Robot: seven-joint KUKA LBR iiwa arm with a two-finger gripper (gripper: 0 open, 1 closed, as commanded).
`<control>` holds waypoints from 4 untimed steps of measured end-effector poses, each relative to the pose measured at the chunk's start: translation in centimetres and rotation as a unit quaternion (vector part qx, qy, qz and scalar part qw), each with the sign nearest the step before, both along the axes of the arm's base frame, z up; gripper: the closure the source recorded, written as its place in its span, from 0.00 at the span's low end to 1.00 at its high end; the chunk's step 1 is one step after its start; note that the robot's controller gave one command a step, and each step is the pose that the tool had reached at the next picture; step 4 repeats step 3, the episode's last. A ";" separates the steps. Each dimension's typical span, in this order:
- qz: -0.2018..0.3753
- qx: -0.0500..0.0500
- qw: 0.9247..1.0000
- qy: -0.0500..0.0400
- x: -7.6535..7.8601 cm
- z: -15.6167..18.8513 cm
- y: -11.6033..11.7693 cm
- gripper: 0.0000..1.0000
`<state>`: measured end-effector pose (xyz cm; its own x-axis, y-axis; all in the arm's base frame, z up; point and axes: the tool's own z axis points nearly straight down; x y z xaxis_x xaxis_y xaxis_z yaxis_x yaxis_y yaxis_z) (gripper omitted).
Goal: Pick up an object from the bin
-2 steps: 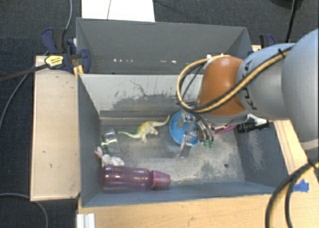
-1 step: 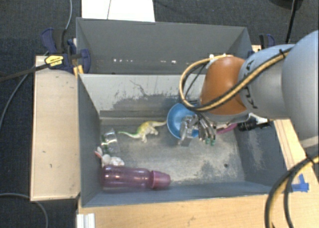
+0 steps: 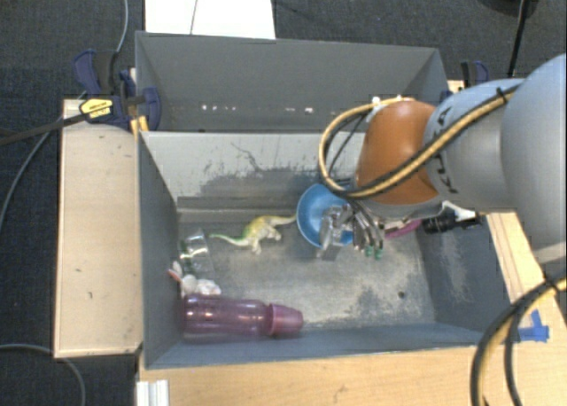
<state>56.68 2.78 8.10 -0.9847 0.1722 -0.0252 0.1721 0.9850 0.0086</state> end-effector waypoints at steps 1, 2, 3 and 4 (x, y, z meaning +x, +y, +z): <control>0.015 -0.001 1.000 0.003 -0.8 4.4 0.4 1.00; 0.020 0.000 1.000 0.000 -0.1 9.9 0.3 1.00; 0.016 0.000 1.000 -0.010 -0.7 10.2 -1.4 1.00; 0.016 0.000 1.000 -0.010 -0.7 10.2 -1.4 1.00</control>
Offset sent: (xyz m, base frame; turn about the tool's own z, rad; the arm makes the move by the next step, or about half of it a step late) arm 0.0089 0.0008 0.1809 -0.0338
